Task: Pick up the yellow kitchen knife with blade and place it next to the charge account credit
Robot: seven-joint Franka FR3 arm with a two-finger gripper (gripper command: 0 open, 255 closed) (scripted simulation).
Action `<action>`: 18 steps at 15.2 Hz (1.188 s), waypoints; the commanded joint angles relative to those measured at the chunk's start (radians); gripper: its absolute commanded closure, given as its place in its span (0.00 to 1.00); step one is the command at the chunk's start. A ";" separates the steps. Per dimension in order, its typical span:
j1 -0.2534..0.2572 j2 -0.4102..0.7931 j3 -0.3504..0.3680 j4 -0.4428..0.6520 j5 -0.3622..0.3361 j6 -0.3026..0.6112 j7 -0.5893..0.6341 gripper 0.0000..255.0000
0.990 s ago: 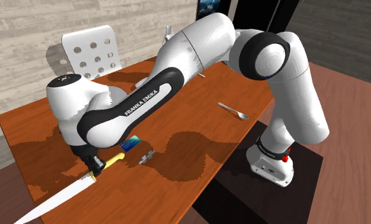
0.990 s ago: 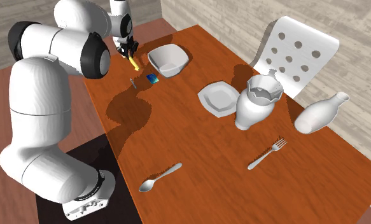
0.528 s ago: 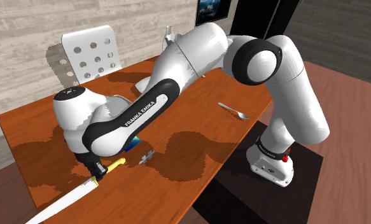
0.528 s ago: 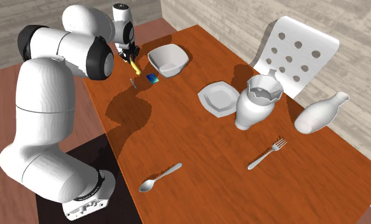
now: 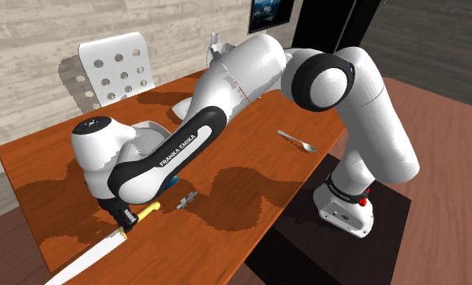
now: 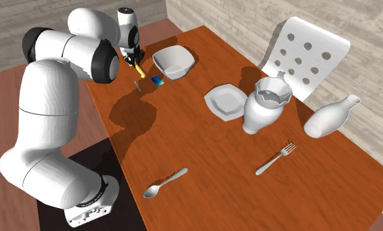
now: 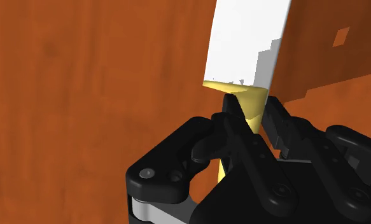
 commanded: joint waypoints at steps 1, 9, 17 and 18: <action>0.000 0.000 0.000 0.000 0.000 0.000 0.000 1.00; -0.007 -0.022 0.005 -0.003 0.006 -0.019 -0.003 0.00; -0.027 -0.080 0.018 -0.004 0.022 -0.077 -0.012 0.00; -0.027 -0.080 0.018 -0.004 0.022 -0.077 -0.012 0.00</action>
